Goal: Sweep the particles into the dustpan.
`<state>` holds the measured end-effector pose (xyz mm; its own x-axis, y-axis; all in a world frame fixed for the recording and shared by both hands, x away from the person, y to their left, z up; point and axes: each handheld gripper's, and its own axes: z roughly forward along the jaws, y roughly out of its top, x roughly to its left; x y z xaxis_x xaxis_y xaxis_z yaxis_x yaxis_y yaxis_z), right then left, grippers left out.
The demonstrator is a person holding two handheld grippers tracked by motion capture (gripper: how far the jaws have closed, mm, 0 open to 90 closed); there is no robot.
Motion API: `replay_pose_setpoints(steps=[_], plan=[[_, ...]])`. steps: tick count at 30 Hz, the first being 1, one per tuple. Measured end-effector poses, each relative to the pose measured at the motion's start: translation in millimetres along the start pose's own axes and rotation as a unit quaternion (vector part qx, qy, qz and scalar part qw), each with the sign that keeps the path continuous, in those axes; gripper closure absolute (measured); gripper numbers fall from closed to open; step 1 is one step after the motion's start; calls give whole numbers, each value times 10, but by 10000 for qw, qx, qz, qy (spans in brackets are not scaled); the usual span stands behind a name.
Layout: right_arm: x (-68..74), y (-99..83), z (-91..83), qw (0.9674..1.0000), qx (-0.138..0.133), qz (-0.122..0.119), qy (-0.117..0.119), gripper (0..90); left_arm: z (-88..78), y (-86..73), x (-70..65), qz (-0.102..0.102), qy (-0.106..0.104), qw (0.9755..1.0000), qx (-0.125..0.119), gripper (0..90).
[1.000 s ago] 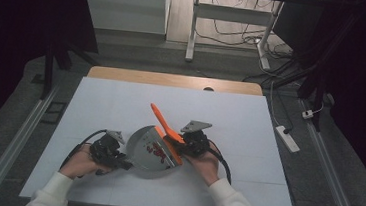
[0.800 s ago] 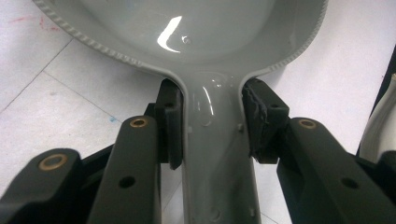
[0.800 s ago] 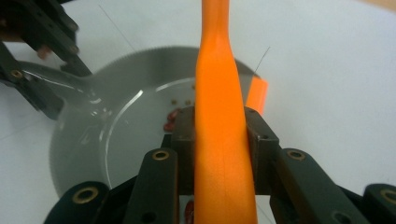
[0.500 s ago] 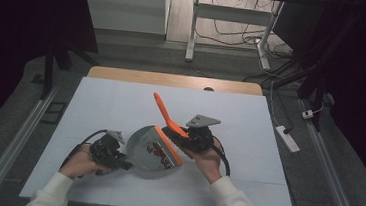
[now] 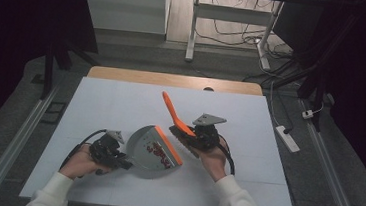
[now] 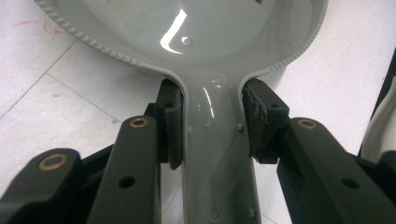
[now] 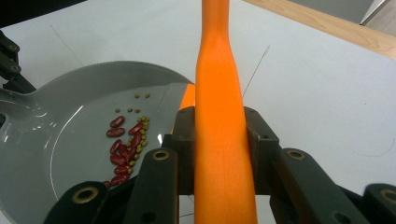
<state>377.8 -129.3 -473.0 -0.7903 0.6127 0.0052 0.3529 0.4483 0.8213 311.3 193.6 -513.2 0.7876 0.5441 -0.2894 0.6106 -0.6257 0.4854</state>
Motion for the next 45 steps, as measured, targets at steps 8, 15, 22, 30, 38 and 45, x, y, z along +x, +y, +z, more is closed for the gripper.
replay_pose_setpoints(steps=[8,15,22,30,38,45], plan=[[-24,-5,-27,10000,5,-32,-18,699,6,2,-7,-13,27,10000,-95,616],[-51,-4,-92,10000,-34,-28,-26,699,-7,3,-34,-2,112,9996,-248,616],[-79,-12,-181,10000,-53,-67,-33,699,-14,-12,-63,-126,124,9988,-454,615],[-131,-31,-350,9999,-112,-122,-28,699,-30,-52,-126,-506,335,9956,-712,615],[-183,-51,-527,9997,-181,-161,-17,699,-92,-132,-162,-891,431,9898,-1026,616],[-207,-126,-658,9997,-166,-187,-13,699,-128,-189,-205,-1030,469,9864,-1191,615]])
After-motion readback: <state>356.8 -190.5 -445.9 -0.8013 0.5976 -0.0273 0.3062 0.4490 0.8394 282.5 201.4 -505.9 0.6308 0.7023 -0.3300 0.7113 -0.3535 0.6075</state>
